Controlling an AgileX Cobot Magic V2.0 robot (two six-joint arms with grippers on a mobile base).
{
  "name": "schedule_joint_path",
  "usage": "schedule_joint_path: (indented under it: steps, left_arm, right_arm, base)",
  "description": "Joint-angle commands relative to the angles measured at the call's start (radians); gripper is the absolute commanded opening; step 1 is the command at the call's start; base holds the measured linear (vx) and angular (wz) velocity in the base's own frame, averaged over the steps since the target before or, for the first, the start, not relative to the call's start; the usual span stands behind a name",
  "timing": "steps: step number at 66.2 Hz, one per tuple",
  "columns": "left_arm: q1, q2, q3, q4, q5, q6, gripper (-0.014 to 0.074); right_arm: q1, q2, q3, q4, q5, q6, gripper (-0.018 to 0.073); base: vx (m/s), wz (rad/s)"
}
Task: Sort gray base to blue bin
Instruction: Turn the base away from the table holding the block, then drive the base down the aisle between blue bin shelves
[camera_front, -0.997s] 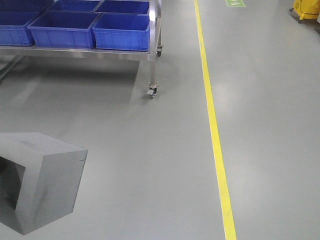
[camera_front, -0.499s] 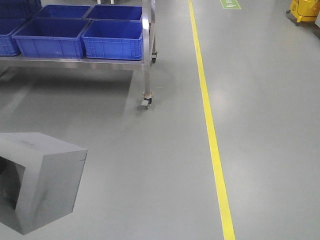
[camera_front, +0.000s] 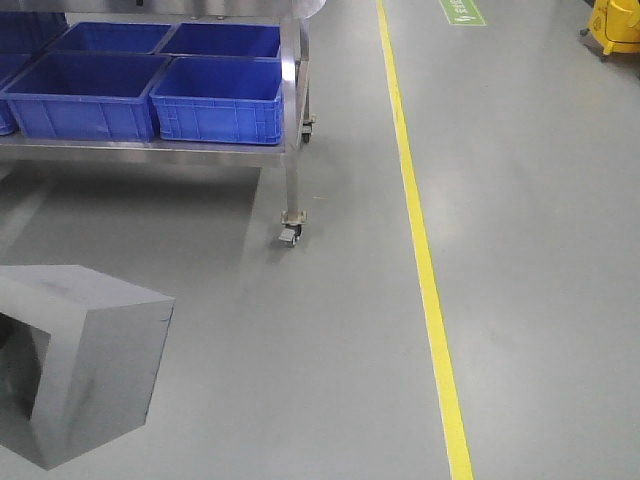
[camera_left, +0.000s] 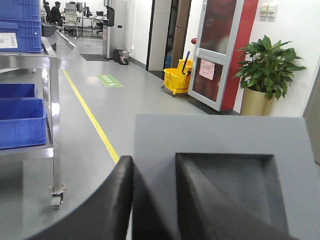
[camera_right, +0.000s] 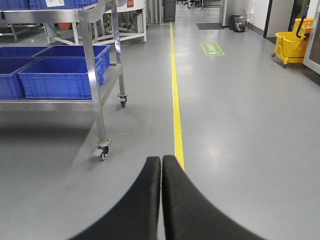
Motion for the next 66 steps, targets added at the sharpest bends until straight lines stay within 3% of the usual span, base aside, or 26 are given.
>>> schedule_joint_path:
  steps: [1,39,66]
  left_arm:
    - [-0.006,0.002,-0.029,-0.007,-0.111,-0.005,0.0002]
    - [-0.006,0.002,-0.029,-0.007,-0.111,-0.005,0.0002]
    - [-0.006,0.002,-0.029,-0.007,-0.112,-0.005,0.0002]
  right_arm:
    - [-0.003,0.018,0.002,-0.005,-0.072,-0.012,-0.0005]
    - [-0.003,0.018,0.002,-0.005,-0.072,-0.012,-0.0005]
    - [-0.003,0.018,0.002,-0.005,-0.072,-0.012,-0.0005]
  base:
    - [0.38,0.00]
    - [0.37,0.01]
    - [0.33,0.52]
